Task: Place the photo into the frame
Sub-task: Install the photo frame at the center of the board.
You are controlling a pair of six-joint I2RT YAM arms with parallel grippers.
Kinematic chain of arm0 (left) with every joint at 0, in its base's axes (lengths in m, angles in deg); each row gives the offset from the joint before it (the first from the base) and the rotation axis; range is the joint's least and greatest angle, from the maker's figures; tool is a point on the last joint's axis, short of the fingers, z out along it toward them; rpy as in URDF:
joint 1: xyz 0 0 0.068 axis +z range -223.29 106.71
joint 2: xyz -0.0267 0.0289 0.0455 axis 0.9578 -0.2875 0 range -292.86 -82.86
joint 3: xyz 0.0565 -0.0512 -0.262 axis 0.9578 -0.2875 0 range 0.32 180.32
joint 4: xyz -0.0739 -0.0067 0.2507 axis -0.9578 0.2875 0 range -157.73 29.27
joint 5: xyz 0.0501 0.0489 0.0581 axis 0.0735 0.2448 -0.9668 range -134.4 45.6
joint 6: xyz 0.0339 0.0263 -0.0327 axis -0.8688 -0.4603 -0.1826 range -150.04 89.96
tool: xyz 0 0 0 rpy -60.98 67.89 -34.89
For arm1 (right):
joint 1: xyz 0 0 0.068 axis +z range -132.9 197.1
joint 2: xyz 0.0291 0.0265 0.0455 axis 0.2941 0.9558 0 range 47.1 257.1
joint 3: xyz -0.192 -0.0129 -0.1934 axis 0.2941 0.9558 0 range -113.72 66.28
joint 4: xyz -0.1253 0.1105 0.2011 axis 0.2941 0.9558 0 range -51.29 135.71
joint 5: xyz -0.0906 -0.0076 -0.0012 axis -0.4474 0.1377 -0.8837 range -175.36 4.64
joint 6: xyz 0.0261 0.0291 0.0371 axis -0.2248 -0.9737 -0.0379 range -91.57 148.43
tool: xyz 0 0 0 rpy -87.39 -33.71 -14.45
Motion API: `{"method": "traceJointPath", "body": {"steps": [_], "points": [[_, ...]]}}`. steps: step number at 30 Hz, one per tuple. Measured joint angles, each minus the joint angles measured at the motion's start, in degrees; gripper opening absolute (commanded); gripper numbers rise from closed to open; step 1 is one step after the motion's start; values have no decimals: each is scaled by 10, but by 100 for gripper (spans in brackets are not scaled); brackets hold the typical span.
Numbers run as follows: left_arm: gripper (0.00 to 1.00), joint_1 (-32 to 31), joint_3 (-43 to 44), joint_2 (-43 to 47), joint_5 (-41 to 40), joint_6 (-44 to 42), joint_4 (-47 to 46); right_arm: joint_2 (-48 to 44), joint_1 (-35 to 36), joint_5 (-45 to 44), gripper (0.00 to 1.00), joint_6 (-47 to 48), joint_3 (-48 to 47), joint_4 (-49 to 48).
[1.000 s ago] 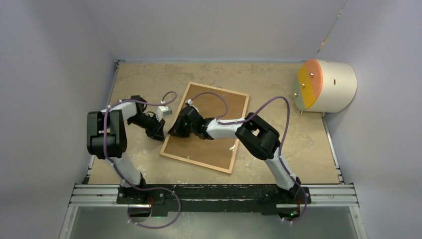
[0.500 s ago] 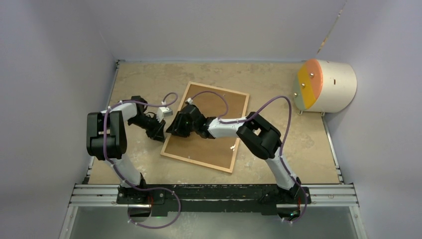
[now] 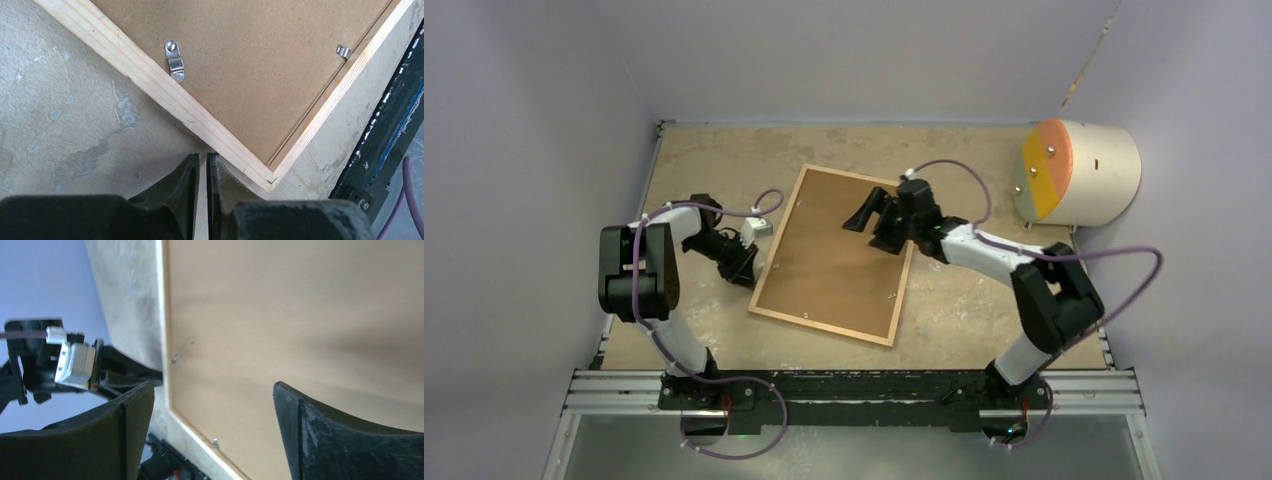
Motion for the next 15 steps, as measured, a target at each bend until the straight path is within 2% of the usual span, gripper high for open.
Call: {"method": "traceJointPath", "body": {"steps": [4,6,8,12,15], "points": [[14,0,-1,0,-2,-1,0,-91,-87,-17,91,37,53,42],[15,0,-2,1,-2,-1,0,-112,-127,-27,87,54,67,55],[15,0,-2,1,-2,0,0,-113,-136,-35,82,62,74,57],[15,-3,0,1,1,0,6,-74,-63,-38,69,58,67,50],[14,-17,2,3,5,-1,8,-16,15,-27,65,42,42,31]]}}
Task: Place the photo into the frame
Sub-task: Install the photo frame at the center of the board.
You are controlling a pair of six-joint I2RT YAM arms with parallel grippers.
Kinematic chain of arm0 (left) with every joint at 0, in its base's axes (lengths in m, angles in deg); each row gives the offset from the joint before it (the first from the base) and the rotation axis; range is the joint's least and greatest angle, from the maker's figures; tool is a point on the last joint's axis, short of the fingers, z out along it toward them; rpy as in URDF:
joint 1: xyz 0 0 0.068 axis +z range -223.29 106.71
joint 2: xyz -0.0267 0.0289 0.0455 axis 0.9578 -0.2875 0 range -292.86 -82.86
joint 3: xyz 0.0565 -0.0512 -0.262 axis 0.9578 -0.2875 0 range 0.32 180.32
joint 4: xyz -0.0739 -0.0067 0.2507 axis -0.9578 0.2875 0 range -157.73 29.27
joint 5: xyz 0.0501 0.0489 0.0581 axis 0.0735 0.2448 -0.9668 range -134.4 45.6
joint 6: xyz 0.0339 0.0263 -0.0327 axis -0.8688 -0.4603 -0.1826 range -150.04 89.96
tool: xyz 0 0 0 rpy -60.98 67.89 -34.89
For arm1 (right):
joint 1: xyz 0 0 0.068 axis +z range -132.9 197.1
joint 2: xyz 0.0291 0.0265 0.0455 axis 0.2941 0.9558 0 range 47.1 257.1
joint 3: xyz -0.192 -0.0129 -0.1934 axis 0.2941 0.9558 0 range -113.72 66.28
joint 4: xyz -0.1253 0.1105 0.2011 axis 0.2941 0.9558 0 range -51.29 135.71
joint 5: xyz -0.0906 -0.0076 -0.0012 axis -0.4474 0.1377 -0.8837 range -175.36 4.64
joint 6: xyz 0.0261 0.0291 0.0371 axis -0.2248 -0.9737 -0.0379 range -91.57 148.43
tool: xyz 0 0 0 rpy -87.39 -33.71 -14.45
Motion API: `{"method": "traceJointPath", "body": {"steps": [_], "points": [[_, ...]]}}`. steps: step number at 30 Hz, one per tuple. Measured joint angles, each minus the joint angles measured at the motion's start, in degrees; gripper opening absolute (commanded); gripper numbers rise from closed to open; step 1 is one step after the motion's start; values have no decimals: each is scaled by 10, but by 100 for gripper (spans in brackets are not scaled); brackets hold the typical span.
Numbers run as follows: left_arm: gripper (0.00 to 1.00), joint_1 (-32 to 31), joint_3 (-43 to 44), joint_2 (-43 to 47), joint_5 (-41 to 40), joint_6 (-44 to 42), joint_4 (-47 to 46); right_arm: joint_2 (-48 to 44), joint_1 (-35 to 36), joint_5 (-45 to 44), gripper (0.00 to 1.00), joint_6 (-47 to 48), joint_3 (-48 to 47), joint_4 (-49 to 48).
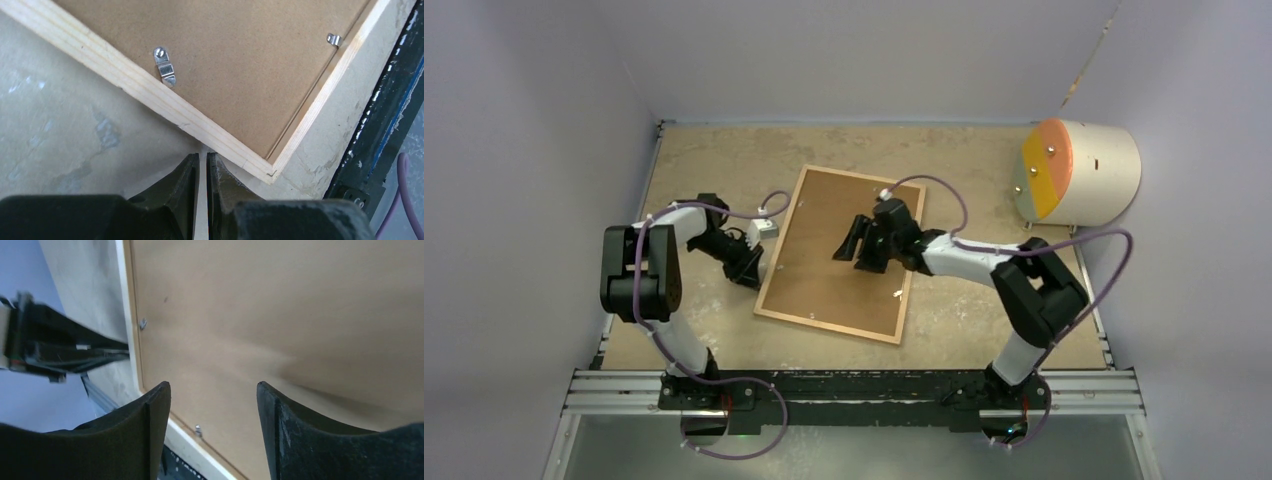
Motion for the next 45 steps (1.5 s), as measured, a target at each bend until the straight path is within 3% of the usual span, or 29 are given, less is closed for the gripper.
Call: {"method": "traceJointPath", "body": {"steps": [5,15,23,45], "points": [[15,-35,0,2,15,-16,3,71,76,26,62,-39,-31,-29],[21,-70,9,-3,71,-27,6,108,108,33,51,-157,-40,-84],[16,-69,27,-22,89,-22,8,163,156,22,49,-228,-98,-90],[15,-69,18,-31,85,22,-20,220,163,-33,22,-235,-161,-69]]}}
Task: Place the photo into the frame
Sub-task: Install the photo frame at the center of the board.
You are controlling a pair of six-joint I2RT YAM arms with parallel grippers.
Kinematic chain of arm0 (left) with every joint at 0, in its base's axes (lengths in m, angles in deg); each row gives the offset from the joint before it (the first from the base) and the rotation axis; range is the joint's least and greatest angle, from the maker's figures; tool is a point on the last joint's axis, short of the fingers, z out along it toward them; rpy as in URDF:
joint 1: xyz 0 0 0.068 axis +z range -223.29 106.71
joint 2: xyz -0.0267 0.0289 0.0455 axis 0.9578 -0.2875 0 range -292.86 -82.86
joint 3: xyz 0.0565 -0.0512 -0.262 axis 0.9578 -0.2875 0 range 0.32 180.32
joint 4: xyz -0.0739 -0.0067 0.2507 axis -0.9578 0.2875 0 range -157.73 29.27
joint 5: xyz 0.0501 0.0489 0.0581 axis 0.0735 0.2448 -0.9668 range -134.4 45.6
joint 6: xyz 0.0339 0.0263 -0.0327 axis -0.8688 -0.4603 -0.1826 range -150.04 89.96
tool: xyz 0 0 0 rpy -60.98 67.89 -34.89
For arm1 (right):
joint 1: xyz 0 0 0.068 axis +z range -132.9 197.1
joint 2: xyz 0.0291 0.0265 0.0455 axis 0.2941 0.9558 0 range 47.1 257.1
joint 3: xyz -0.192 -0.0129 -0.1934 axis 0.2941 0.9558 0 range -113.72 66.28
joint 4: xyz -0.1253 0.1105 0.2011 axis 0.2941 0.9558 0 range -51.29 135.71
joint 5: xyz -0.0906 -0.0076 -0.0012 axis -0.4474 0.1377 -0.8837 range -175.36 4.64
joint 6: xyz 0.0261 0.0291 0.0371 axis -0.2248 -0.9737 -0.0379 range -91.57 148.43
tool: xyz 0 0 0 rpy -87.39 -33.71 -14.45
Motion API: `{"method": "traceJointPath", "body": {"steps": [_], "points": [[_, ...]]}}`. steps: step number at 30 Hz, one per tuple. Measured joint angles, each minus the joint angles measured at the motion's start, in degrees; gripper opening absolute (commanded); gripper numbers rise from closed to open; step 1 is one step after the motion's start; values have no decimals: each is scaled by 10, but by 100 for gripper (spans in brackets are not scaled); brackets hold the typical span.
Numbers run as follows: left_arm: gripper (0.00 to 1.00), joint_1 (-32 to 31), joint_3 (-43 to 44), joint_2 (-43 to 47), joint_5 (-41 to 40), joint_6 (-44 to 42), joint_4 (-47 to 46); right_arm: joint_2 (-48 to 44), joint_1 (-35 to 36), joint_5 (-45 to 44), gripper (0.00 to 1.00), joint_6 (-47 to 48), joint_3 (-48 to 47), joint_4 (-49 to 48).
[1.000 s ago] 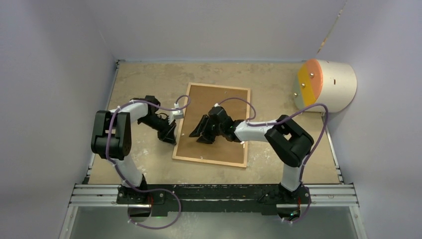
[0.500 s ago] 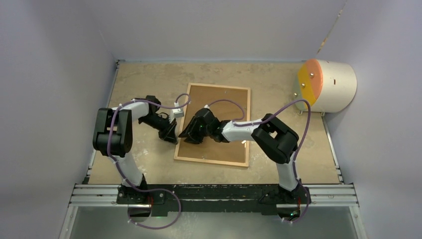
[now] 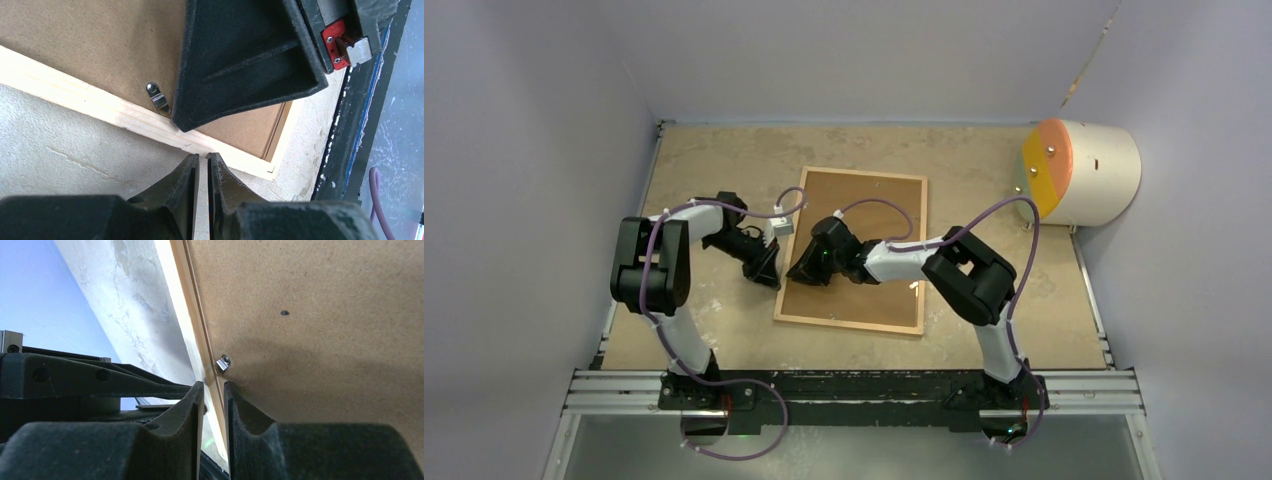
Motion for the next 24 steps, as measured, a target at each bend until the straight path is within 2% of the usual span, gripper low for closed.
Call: {"method": "traceJointPath", "body": {"steps": [10,22,24], "points": [[14,0,0,0,-1,2,-1,11,0,-13,17,1,-16,7],[14,0,0,-2,-3,10,-2,19,-2,-9,15,2,-24,4],[14,0,0,-2,-3,10,-2,19,-2,-7,17,3,-24,3]]}}
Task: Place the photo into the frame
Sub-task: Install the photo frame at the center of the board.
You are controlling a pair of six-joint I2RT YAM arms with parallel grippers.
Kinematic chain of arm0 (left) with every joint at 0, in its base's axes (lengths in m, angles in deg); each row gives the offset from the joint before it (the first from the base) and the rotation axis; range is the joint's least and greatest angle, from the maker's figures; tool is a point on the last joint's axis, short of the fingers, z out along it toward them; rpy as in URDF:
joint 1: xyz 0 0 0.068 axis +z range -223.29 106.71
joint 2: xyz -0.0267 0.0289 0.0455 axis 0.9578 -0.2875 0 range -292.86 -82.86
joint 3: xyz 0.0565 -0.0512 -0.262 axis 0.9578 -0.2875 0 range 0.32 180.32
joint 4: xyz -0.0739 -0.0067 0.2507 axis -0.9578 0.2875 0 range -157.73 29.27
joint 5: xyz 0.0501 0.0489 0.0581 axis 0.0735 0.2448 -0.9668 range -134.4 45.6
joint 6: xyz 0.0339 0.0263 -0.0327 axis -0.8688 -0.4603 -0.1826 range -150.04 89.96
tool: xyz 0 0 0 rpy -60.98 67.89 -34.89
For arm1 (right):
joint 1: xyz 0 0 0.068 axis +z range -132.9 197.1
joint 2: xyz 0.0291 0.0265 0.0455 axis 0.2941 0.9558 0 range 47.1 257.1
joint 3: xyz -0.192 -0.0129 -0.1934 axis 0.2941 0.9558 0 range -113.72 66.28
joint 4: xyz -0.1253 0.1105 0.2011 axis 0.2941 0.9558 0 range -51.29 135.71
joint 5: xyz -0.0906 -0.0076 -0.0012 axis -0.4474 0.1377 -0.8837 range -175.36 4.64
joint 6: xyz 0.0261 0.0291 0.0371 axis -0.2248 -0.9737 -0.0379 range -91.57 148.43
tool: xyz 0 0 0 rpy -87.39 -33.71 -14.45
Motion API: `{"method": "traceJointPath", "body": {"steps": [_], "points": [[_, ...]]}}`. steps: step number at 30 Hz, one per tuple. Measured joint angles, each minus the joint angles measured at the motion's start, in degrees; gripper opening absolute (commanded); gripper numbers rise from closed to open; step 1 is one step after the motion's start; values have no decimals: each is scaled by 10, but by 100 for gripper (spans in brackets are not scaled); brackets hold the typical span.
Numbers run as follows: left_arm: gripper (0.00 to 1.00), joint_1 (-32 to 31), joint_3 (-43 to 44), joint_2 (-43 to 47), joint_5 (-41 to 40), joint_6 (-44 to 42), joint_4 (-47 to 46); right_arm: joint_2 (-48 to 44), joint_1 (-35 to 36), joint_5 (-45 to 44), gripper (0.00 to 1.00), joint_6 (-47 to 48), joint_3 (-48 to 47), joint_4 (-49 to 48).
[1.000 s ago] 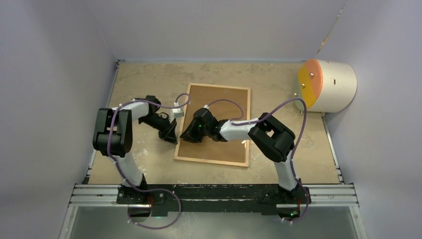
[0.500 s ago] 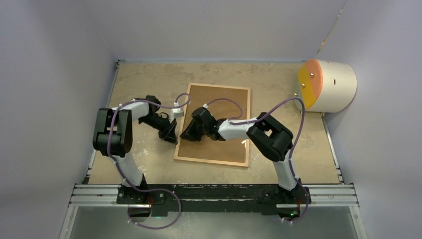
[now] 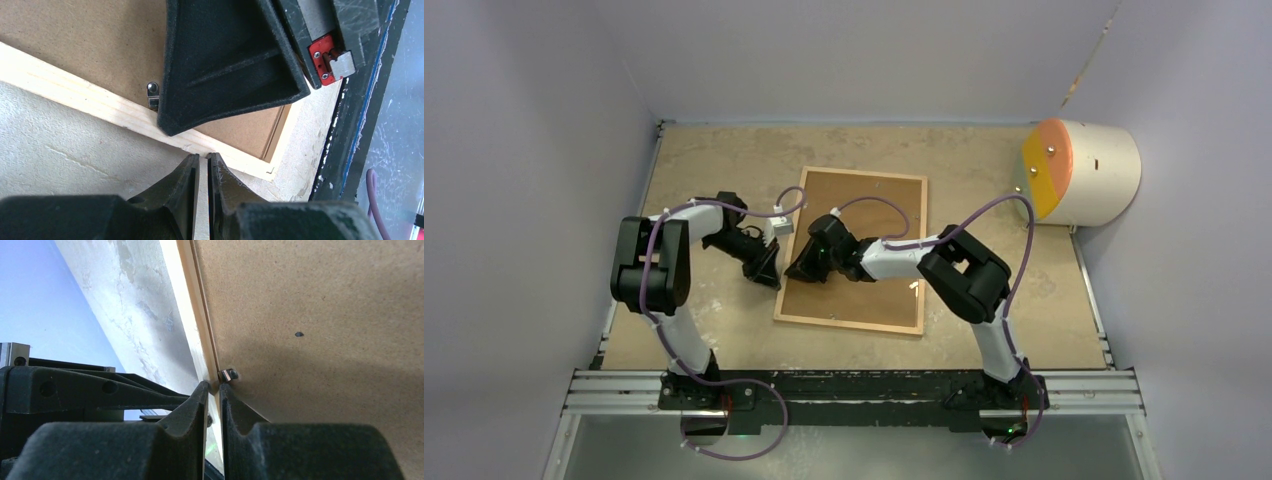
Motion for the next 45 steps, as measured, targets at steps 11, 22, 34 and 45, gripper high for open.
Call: {"method": "traceJointPath", "body": {"steps": [11,22,34,45], "points": [[15,28,13,1,-27,-9,9,-110,-37,45,70,45,99,-7],[22,36,-3,11,-64,-15,-6,-276,-282,-24,91,191,144,99],[44,27,64,5,-70,26,3,-217,-370,-52,75,281,116,131],[30,30,364,-203,3,166,-19,-2,-265,21,62,280,-145,93]]}}
